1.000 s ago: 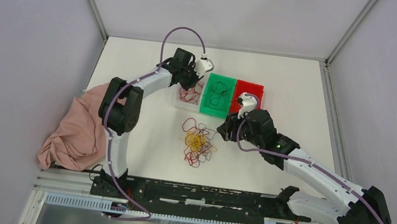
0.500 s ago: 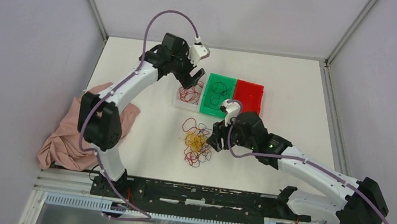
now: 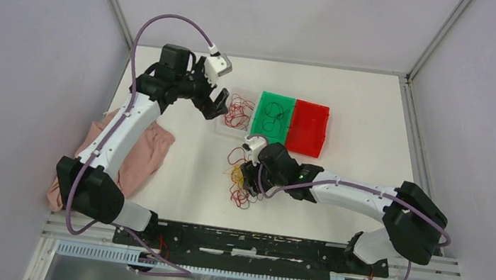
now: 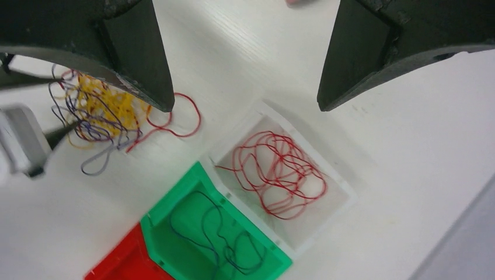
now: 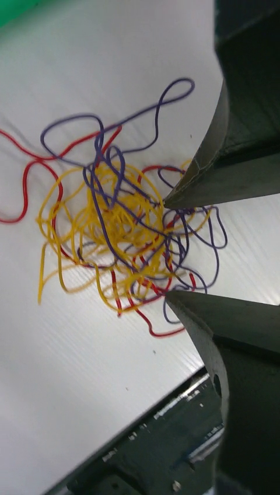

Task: Untangle the cables
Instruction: Untie the cable.

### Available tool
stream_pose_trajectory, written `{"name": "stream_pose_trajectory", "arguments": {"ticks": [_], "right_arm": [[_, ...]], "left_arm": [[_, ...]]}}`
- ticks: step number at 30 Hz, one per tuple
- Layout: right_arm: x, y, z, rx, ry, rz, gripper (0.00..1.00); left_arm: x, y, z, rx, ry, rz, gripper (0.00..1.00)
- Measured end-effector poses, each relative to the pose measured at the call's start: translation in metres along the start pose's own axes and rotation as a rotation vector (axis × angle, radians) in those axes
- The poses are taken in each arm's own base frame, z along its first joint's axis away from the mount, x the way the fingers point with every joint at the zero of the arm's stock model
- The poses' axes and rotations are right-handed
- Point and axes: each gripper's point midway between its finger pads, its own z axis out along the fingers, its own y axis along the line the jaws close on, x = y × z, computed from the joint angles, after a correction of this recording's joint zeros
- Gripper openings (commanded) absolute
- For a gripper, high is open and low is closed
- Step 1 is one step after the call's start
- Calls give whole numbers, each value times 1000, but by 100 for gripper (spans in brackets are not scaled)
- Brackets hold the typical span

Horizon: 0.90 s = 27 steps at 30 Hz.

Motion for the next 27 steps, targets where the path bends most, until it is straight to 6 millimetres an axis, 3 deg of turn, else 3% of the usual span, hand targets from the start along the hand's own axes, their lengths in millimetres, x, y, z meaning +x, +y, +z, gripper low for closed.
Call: {"name": "stream_pose_trajectory", "arguments": {"ticks": [3, 9, 16, 20, 27], "right_arm": [[0, -21, 9, 76, -8, 76, 54], [0, -63, 13, 179, -69, 277, 52], [26, -70, 19, 205, -37, 366, 51], [35, -83, 19, 237, -44, 419, 50], [42, -93, 17, 266, -63, 467, 48]], "left_arm": [[26, -22, -2, 108, 52, 25, 98], [84, -97, -9, 395, 180, 149, 93], [149, -193, -7, 696, 321, 305, 87], [172, -218, -11, 781, 368, 352, 82], [187, -240, -1, 847, 365, 389, 71]]}}
